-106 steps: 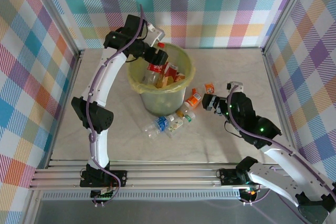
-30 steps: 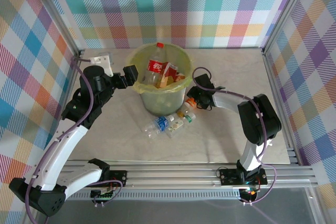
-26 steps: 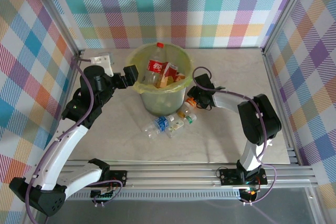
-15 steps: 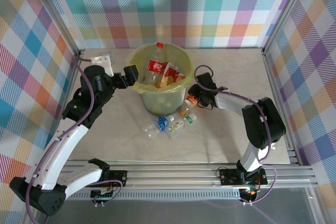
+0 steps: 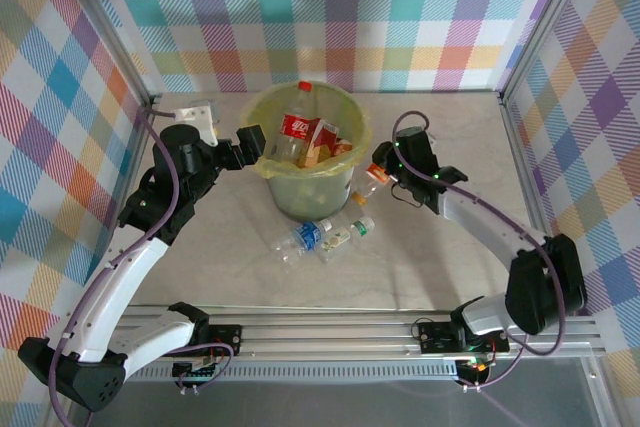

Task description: Put the plastic bottles in the bin

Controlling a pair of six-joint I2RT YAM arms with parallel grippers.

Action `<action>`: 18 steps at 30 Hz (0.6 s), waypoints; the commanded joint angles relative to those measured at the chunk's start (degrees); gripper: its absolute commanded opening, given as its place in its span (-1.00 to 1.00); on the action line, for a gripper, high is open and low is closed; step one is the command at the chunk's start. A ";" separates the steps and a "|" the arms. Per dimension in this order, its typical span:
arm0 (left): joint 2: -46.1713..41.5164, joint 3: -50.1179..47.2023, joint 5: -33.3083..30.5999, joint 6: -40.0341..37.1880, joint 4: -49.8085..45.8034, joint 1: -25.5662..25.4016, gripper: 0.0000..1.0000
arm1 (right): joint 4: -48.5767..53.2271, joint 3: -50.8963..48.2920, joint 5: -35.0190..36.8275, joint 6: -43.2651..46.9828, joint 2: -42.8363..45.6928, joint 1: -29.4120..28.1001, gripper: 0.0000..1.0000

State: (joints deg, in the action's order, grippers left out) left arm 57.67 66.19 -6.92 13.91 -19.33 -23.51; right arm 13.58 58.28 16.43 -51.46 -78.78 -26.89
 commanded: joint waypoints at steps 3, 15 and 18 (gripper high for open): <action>0.12 1.28 0.21 -0.08 -0.19 -0.22 1.00 | 7.93 0.81 6.29 6.44 7.60 0.44 0.01; -0.10 0.83 -1.16 0.19 -1.41 -0.22 1.00 | 19.57 7.70 8.90 17.77 20.47 0.44 0.04; -0.38 0.35 -1.82 0.42 -1.40 -0.15 1.00 | 20.32 10.48 7.64 19.74 20.95 0.46 0.04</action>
State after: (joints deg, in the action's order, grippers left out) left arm 57.80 66.26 -7.46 13.96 -20.84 -23.51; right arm 31.68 65.73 24.21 -35.83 -58.59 -26.89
